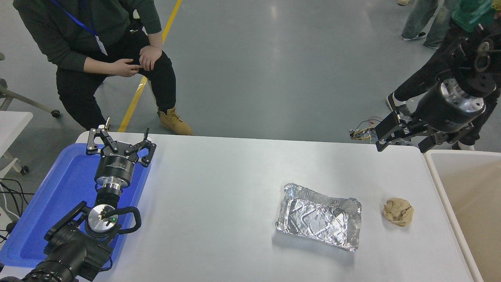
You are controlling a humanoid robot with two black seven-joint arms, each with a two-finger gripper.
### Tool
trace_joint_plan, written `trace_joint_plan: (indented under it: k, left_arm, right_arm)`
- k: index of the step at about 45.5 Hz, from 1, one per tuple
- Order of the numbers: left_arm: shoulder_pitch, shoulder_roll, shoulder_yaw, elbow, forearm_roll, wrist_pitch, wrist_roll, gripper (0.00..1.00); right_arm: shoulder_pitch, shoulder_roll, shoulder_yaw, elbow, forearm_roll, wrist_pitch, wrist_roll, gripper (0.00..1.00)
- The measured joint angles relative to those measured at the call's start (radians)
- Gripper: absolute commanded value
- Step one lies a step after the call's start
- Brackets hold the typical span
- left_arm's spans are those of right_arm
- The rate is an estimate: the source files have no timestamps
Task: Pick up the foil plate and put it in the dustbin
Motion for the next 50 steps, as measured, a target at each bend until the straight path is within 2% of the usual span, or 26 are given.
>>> trace_joint_plan:
  k: [50]
  left_arm:
    - [0.000,0.000,-0.001,0.000,0.000,0.000,0.000,1.00]
  right_arm:
    - [-0.005,0.026,0.019,-0.007,0.001,0.000,0.000,1.00]
